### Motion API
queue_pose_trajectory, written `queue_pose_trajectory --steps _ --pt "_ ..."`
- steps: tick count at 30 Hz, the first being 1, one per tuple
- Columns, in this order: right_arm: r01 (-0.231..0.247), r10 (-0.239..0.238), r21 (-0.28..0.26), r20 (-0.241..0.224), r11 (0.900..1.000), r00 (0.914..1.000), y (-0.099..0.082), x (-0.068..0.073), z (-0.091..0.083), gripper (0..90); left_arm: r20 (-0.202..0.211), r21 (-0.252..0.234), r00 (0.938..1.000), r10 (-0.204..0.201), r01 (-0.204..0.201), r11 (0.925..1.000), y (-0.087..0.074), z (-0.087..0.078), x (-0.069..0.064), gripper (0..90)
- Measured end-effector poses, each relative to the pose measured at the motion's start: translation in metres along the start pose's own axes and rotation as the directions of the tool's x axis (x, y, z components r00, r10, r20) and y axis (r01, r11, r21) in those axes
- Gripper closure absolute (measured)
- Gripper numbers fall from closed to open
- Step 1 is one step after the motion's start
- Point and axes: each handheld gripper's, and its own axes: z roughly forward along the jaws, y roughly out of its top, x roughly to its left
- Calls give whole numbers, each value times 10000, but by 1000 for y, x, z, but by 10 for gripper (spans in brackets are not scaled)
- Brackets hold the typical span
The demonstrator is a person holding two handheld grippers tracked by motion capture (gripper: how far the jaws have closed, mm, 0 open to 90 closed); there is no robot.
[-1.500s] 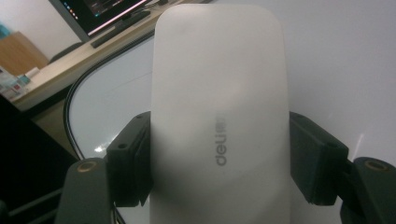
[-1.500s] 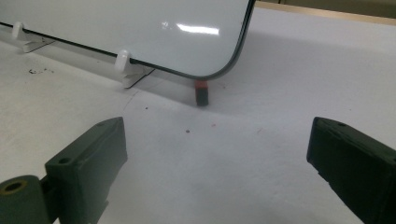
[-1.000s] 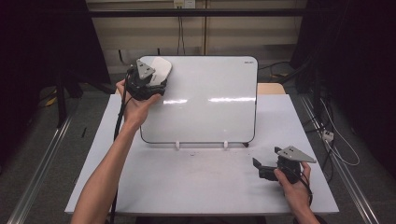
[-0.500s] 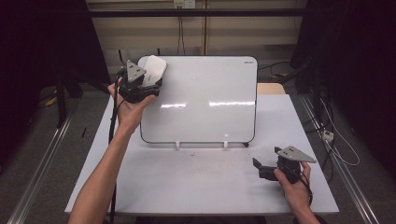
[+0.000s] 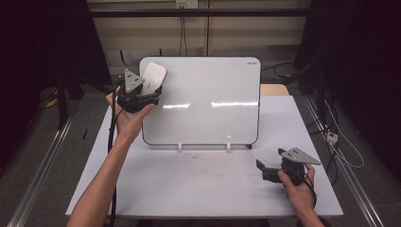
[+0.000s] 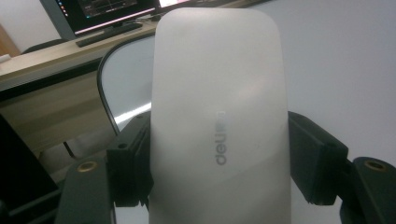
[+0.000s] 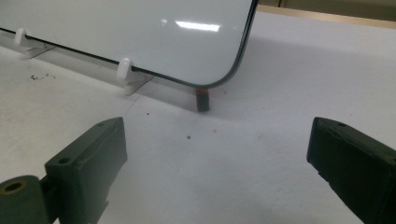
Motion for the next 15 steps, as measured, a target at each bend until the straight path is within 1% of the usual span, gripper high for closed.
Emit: queue_pose_trajectory --steps 4,7,10,11,15 --pt "-39 39 76 21 10000 10000 0 1 2 49 37 97 10000 -30 29 9999 -8 -6 0 312" --pt "-38 38 51 35 10000 10000 0 0 1 49 -104 156 9999 -98 100 9998 -14 -11 0 312" --pt "57 -57 55 10 10000 10000 0 1 1 49 -104 233 9999 -9 12 9997 -17 -15 -1 313" --pt "24 -24 55 -2 10000 10000 -1 1 0 50 -47 207 10000 48 -47 9998 -20 -17 -5 313" --pt "-36 35 45 49 10000 10000 -2 -1 -2 49 66 252 9996 284 -286 9993 -25 -21 -12 313"
